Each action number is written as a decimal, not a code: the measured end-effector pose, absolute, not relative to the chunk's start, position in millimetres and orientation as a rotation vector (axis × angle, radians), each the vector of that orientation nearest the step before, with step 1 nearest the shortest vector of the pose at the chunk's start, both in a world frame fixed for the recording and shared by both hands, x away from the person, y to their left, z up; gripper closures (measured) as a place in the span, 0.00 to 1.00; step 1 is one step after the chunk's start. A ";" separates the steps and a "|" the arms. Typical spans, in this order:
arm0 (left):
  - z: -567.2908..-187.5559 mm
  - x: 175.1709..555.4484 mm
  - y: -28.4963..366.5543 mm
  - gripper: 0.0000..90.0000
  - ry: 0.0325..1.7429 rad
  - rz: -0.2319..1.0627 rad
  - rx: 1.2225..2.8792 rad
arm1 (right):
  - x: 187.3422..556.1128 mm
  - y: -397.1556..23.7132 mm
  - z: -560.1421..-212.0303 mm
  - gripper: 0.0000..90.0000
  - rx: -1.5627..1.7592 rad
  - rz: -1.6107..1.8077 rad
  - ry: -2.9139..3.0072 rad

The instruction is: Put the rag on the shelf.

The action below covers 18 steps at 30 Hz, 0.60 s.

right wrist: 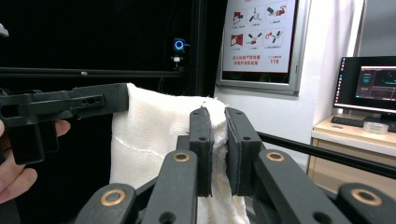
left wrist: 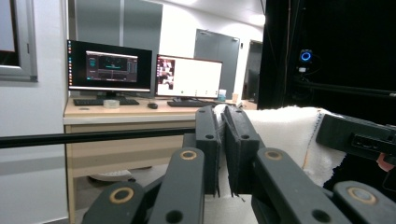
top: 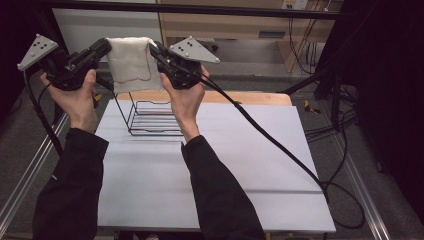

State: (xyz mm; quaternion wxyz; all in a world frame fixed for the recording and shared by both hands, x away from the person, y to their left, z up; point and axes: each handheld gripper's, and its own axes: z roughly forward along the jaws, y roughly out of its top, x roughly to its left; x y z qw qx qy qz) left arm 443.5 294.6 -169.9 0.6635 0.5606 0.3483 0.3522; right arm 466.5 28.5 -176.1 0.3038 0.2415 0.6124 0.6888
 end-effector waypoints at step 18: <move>-154.4 467.7 296.1 0.94 0.792 0.805 1.270 | 488.3 32.2 -165.2 0.92 0.651 1.824 1.621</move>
